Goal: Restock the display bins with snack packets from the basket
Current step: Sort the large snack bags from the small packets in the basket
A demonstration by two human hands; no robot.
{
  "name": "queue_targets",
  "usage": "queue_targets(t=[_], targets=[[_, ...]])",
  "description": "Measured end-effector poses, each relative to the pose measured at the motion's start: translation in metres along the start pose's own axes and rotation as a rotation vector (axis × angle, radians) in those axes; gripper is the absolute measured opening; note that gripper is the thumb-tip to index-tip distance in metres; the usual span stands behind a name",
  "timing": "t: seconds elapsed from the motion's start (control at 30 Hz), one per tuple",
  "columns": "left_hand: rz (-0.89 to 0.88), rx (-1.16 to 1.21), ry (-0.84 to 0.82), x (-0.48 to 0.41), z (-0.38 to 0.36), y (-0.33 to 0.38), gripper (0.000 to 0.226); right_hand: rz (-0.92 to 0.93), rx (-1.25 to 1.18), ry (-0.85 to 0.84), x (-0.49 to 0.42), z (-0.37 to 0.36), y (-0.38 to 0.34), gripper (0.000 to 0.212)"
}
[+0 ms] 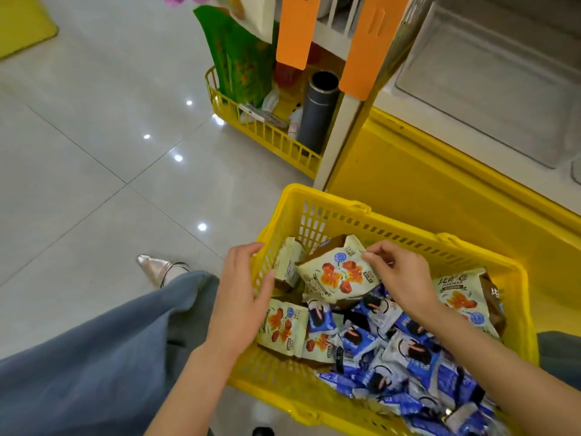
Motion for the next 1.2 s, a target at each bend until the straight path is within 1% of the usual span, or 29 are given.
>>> queue_targets(t=[0.07, 0.1, 0.13, 0.2, 0.27, 0.33, 0.37, 0.4, 0.43, 0.47, 0.5, 0.53, 0.6, 0.63, 0.67, 0.73, 0.8, 0.9, 0.93, 0.97, 1.03, 1.2], targets=[[0.036, 0.053, -0.255, 0.009, -0.017, 0.010, 0.065, 0.143, -0.034, -0.082, 0.001, 0.005, -0.035, 0.007], [0.072, 0.065, -0.364, 0.014, -0.025, 0.012, 0.072, 0.214, -0.058, -0.130, 0.002, 0.003, -0.054, 0.009], [0.101, 0.072, -0.435, 0.018, -0.030, 0.012, 0.077, 0.277, -0.081, -0.171, 0.003, 0.001, -0.071, 0.010], [0.143, 0.120, -0.487, 0.022, -0.031, 0.011, 0.079, 0.359, -0.115, -0.207, 0.002, -0.004, -0.096, 0.009], [0.166, 0.188, -0.461, 0.019, -0.018, 0.011, 0.075, 0.363, -0.230, -0.213, -0.004, -0.011, -0.109, 0.010], [0.190, 0.251, -0.369, 0.010, 0.002, 0.007, 0.072, 0.258, -0.476, -0.203, -0.015, -0.021, -0.106, 0.013], [0.206, 0.291, -0.306, 0.005, 0.012, 0.006, 0.070, 0.199, -0.561, -0.176, -0.021, -0.027, -0.098, 0.014], [0.223, 0.340, -0.242, 0.000, 0.022, 0.003, 0.067, 0.143, -0.573, -0.141, -0.027, -0.034, -0.087, 0.015], [0.240, 0.393, -0.176, -0.004, 0.031, -0.001, 0.063, 0.087, -0.511, -0.123, -0.032, -0.043, -0.072, 0.015], [0.261, 0.444, -0.115, -0.008, 0.039, -0.005, 0.061, 0.022, -0.400, -0.136, -0.034, -0.056, -0.053, 0.018], [0.283, 0.485, -0.065, -0.012, 0.045, -0.009, 0.060, -0.048, -0.280, -0.198, -0.031, -0.071, -0.034, 0.024], [0.301, 0.513, -0.032, -0.015, 0.050, -0.012, 0.058, -0.109, -0.183, -0.311, -0.025, -0.091, -0.016, 0.033], [0.323, 0.537, -0.005, -0.019, 0.054, -0.017, 0.055, -0.173, -0.042, -0.598, 0.002, -0.133, 0.011, 0.051], [0.329, 0.543, -0.002, -0.020, 0.055, -0.018, 0.055, -0.175, 0.013, -0.702, 0.016, -0.150, 0.020, 0.057], [0.335, 0.548, -0.002, -0.021, 0.055, -0.019, 0.055, -0.164, 0.056, -0.758, 0.026, -0.161, 0.024, 0.060], [0.346, 0.553, -0.007, -0.022, 0.053, -0.021, 0.056, -0.146, 0.087, -0.762, 0.033, -0.170, 0.027, 0.056], [0.359, 0.563, -0.021, -0.022, 0.051, -0.021, 0.055, -0.176, 0.053, -0.776, 0.034, -0.170, 0.028, 0.053], [0.373, 0.590, -0.062, -0.022, 0.043, -0.021, 0.053, -0.161, 0.073, -0.926, 0.041, -0.164, 0.029, 0.052], [0.372, 0.595, -0.077, -0.021, 0.039, -0.020, 0.053, -0.140, 0.089, -0.952, 0.044, -0.160, 0.028, 0.052], [0.369, 0.596, -0.091, -0.020, 0.036, -0.018, 0.054, -0.118, 0.098, -0.942, 0.046, -0.155, 0.027, 0.050], [0.360, 0.590, -0.118, -0.017, 0.029, -0.014, 0.055, -0.091, 0.098, -0.845, 0.043, -0.138, 0.024, 0.047], [0.353, 0.539, -0.129, -0.008, 0.017, -0.010, 0.053, -0.119, 0.035, -0.437, 0.022, -0.059, 0.029, 0.043]])
Point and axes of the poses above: each hand's wrist, its own x-axis away from the middle knuckle, its own z-axis out of the back of the hand, y = z × x, the point moved 8 cm from there along -x, towards the middle knuckle, and after that the axes turned 14 degrees about z, right-handed, at the moved point
